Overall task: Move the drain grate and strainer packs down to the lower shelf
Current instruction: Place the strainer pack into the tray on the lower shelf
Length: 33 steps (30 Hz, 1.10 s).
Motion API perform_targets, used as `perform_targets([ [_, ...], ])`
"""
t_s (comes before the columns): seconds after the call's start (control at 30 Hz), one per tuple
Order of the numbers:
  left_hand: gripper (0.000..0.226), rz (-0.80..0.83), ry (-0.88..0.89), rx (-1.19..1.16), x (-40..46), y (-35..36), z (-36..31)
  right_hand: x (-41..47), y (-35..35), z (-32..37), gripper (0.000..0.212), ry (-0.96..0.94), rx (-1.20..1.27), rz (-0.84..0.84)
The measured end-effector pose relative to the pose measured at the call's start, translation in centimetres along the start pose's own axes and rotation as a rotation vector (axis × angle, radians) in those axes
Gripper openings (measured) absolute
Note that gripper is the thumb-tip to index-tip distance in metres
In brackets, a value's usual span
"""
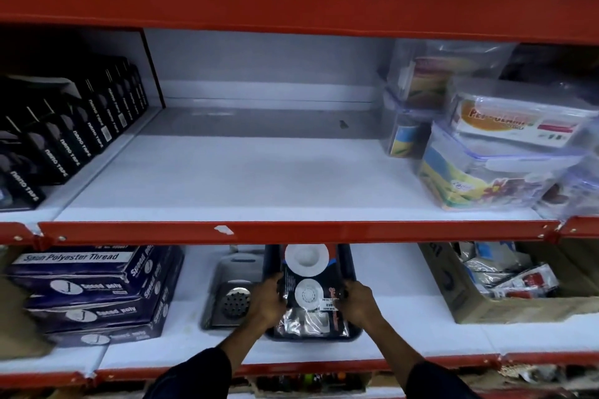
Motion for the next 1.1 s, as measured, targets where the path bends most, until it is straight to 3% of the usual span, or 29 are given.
perform_targets([
  [0.13, 0.046, -0.111, 0.149, 0.033, -2.0, -2.2, 0.4, -0.2, 1.1, 0.0, 0.040, -0.077, -0.079, -0.028],
  [0.2, 0.041, -0.258, 0.218, 0.049, -3.1, -4.8, 1.4, -0.3, 1.4, 0.6, 0.049, -0.176, -0.115, -0.057],
  [0.27, 0.042, -0.288, 0.233, 0.125, -2.8, -6.3, 3.7, -0.5, 2.3, 1.9, 0.054, -0.312, -0.164, -0.062],
  [0.37, 0.039, -0.119, 0.143, 0.297, -1.3, -6.2, 7.0, -0.7, 4.5, 3.3, 0.055, -0.452, -0.341, 0.003],
  [0.47, 0.038, 0.020, 0.108, 0.495, -1.0, -5.0, 8.2, -1.4, 6.6, 3.7, 0.061, -0.472, -0.451, 0.098],
  [0.6, 0.063, 0.035, 0.244, 0.622, -0.9, -3.9, 7.7, -1.4, 7.6, 3.3, 0.062, -0.424, -0.483, 0.156],
  [0.7, 0.054, 0.076, 0.224, 0.739, 0.5, -2.5, 10.2, -1.1, 7.5, 3.4, 0.066, -0.400, -0.482, 0.158],
  [0.8, 0.062, 0.044, 0.255, 0.651, -0.5, -3.3, 8.8, -1.4, 7.2, 4.0, 0.079, -0.389, -0.474, 0.188],
  [0.93, 0.049, -0.044, 0.242, 0.447, -1.9, -4.5, 8.2, -3.0, 6.1, 5.2, 0.056, -0.375, -0.435, 0.205],
  [1.03, 0.045, 0.033, 0.171, 0.451, -2.9, -4.2, 9.3, -4.0, 6.1, 4.9, 0.027, -0.336, -0.479, 0.329],
  [1.1, 0.048, 0.085, 0.118, 0.457, -3.3, -3.8, 10.3, -4.3, 6.8, 4.4, 0.025, -0.312, -0.514, 0.412],
])
Point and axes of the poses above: each hand's wrist, its own x-axis towards the middle knuckle, its own y-axis out of the palm, z = x × y, the point moved 7 cm from there along x, towards the middle knuckle, and after that the axes turned 7 degrees about -y, right-handed, at the moved point
